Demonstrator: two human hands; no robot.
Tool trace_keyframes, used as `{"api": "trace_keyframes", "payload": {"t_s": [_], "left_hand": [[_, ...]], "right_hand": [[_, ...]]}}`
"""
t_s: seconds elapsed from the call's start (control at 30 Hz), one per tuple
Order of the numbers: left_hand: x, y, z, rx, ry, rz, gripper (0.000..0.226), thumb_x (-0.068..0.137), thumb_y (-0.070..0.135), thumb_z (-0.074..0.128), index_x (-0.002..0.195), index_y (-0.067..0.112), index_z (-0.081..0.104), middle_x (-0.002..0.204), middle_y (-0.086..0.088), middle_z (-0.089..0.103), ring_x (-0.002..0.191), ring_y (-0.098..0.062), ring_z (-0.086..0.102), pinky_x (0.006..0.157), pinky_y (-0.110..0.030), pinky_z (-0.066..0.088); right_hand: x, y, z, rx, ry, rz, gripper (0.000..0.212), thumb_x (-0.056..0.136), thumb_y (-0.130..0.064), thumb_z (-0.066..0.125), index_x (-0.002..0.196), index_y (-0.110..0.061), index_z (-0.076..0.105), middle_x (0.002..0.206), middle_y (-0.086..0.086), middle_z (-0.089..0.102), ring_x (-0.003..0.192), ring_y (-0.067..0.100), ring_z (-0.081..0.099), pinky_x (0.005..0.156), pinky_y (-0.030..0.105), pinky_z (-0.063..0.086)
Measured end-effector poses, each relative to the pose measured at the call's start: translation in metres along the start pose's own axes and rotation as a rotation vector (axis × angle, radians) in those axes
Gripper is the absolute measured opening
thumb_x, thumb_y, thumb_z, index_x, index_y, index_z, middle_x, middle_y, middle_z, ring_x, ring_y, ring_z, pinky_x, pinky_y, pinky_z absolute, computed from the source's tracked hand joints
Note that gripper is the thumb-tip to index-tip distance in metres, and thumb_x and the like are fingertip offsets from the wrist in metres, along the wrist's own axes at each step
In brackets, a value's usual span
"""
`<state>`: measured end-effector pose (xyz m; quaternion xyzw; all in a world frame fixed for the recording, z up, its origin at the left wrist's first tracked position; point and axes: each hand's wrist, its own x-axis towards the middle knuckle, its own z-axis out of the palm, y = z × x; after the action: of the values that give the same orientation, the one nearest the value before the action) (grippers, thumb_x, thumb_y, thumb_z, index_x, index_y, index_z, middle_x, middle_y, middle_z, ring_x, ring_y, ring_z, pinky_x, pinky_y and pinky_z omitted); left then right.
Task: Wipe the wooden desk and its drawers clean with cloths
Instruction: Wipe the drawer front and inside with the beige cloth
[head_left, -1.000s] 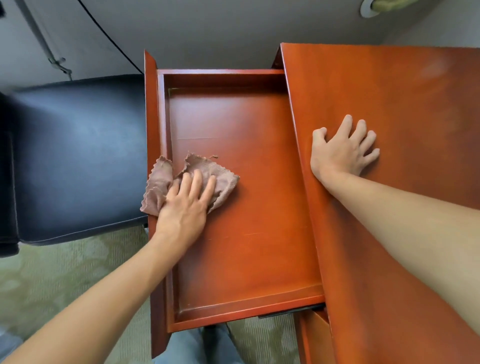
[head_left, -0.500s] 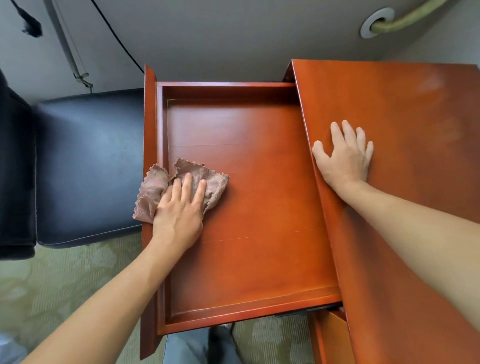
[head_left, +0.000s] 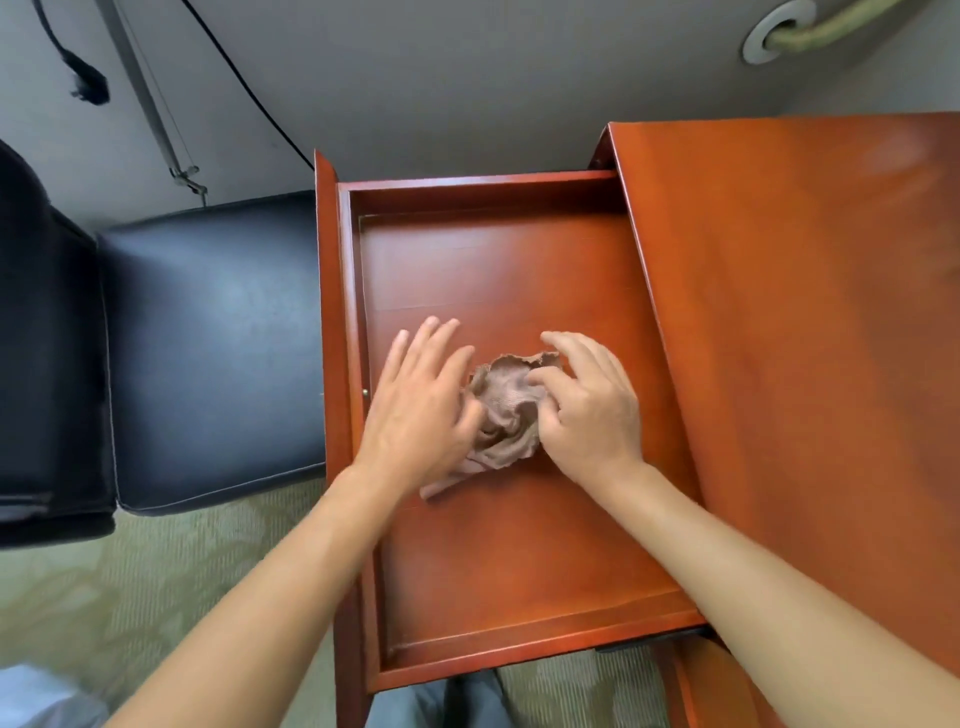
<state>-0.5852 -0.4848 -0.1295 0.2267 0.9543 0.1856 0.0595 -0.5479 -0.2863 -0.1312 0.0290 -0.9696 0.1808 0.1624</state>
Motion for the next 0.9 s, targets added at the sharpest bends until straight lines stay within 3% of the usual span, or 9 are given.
{"api": "trace_keyframes", "payload": {"t_s": [0.17,0.23,0.27,0.33,0.4,0.47,0.63,0.8,0.9], "left_hand": [[0.004,-0.07,-0.021,0.066,0.118,-0.097,0.062,0.09,0.019,0.041,0.147,-0.003,0.049,0.163,-0.02,0.035,0.156,-0.036,0.024,0.128,-0.051,0.019],[0.017,-0.082,-0.022,0.094,0.114,-0.104,0.063,0.094,0.019,0.042,0.152,-0.004,0.041,0.166,-0.021,0.029,0.157,-0.035,0.02,0.128,-0.05,0.019],[0.023,-0.084,-0.021,0.093,0.122,-0.108,0.064,0.096,0.02,0.042,0.154,-0.004,0.037,0.167,-0.02,0.027,0.158,-0.035,0.018,0.129,-0.05,0.017],[0.031,-0.084,-0.02,0.068,0.164,-0.17,0.066,0.097,0.023,0.041,0.157,-0.005,0.033,0.169,-0.02,0.023,0.159,-0.034,0.014,0.13,-0.05,0.015],[0.033,-0.084,-0.018,0.046,0.186,-0.249,0.071,0.097,0.028,0.039,0.16,-0.004,0.026,0.171,-0.02,0.017,0.16,-0.032,0.009,0.13,-0.05,0.013],[0.031,-0.084,-0.014,0.035,0.196,-0.27,0.074,0.098,0.031,0.04,0.161,-0.003,0.021,0.172,-0.018,0.013,0.161,-0.029,0.005,0.13,-0.051,0.014],[0.029,-0.088,-0.006,-0.048,0.216,-0.269,0.07,0.101,0.028,0.04,0.162,0.0,0.023,0.173,-0.014,0.015,0.161,-0.023,0.003,0.13,-0.049,0.012],[0.031,-0.091,-0.001,-0.092,0.243,-0.26,0.066,0.1,0.025,0.042,0.159,-0.002,0.031,0.17,-0.014,0.025,0.161,-0.023,0.009,0.13,-0.047,0.017],[0.031,-0.096,-0.011,-0.06,0.261,-0.219,0.06,0.098,0.02,0.046,0.151,-0.006,0.043,0.159,-0.019,0.04,0.157,-0.031,0.024,0.128,-0.045,0.024]], "right_hand": [[0.017,-0.041,0.018,0.08,-0.042,0.157,0.031,0.081,-0.014,0.046,0.091,-0.015,0.075,0.106,-0.001,0.072,0.099,0.022,0.065,0.08,0.034,0.053],[0.0,-0.059,0.036,-0.037,-0.233,0.136,0.035,0.087,-0.025,0.048,0.109,-0.014,0.073,0.122,0.004,0.068,0.114,0.027,0.062,0.092,0.041,0.051],[-0.013,-0.066,0.045,-0.11,-0.372,0.17,0.045,0.092,-0.035,0.046,0.128,-0.015,0.066,0.141,0.009,0.058,0.132,0.03,0.051,0.106,0.047,0.044],[-0.037,-0.07,0.059,-0.2,-0.612,0.269,0.072,0.099,-0.057,0.031,0.161,-0.021,0.025,0.17,0.012,0.012,0.157,0.032,0.007,0.124,0.057,0.015],[-0.035,-0.061,0.072,-0.231,-0.683,0.312,0.082,0.098,-0.07,0.017,0.163,-0.027,-0.007,0.169,0.008,-0.02,0.155,0.029,-0.022,0.122,0.064,-0.005],[-0.005,-0.049,0.086,-0.258,-0.693,0.365,0.085,0.096,-0.074,0.012,0.16,-0.028,-0.019,0.166,0.009,-0.03,0.151,0.03,-0.031,0.12,0.065,-0.011],[0.13,-0.041,0.144,-0.325,-0.519,0.437,0.088,0.095,-0.074,0.016,0.163,-0.022,-0.004,0.169,0.017,-0.014,0.155,0.037,-0.018,0.119,0.067,-0.009],[0.198,-0.088,0.193,-0.311,-0.416,0.596,0.095,0.093,-0.065,0.028,0.159,0.003,0.018,0.164,0.034,0.005,0.154,0.047,-0.001,0.122,0.062,0.001],[0.167,-0.102,0.19,-0.228,-0.413,0.357,0.082,0.094,-0.05,0.012,0.16,-0.002,0.019,0.168,0.024,0.009,0.156,0.039,0.002,0.126,0.055,0.002]]}}
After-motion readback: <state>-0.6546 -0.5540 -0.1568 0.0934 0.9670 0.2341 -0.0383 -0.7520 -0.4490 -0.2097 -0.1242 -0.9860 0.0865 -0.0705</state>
